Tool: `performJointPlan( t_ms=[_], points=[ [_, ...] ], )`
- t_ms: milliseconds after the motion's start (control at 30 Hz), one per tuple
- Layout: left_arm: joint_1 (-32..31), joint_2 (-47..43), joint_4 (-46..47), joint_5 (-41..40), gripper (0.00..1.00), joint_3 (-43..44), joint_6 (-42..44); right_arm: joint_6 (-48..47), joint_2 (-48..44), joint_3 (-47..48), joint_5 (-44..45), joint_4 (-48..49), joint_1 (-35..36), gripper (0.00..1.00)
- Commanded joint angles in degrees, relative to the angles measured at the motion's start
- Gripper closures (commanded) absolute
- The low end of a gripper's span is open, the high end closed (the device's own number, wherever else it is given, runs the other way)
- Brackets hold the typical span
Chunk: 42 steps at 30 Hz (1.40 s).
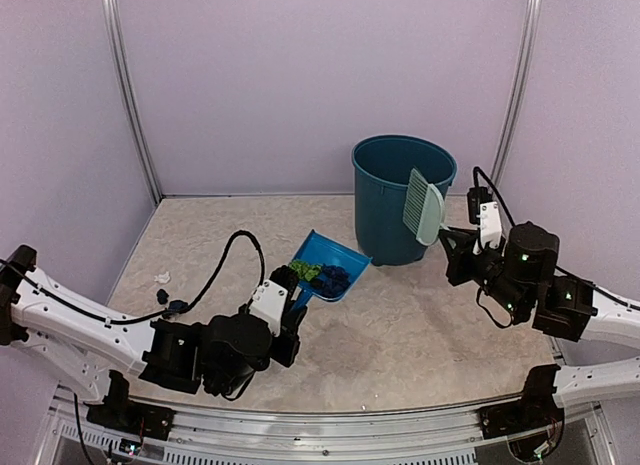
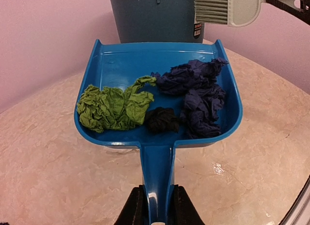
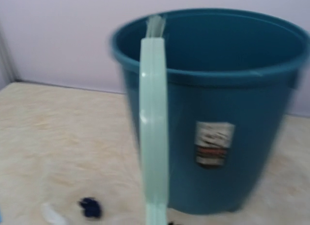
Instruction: Sweep away the paper scraps from the table
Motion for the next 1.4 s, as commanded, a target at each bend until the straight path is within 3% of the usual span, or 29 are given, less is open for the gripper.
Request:
performJointPlan(
  t_ms=[0,367,700,1367],
  points=[
    [1.0,1.4,-4.4,1.0,1.0,4.7,1.7,4.6,-4.7,-2.1,9.9,-4.6,-1.2,1.0],
    [4.7,3.2,-17.9,9.0,1.0,18.4,2.1,12.2,-13.7,-7.5,15.6,-13.1,-5.7,1.0],
    [7.5,11.9,-30.6,7.7,1.0,38.8,7.0,12.5,-13.4,-10.1,10.8,-10.9,-11.0,1.0],
    [20.3,31.4,-30.8,15.0,1.0,70.6,26.8,11.9,-12.8,-12.7,6.5,-8.1,-13.4,1.0]
  ],
)
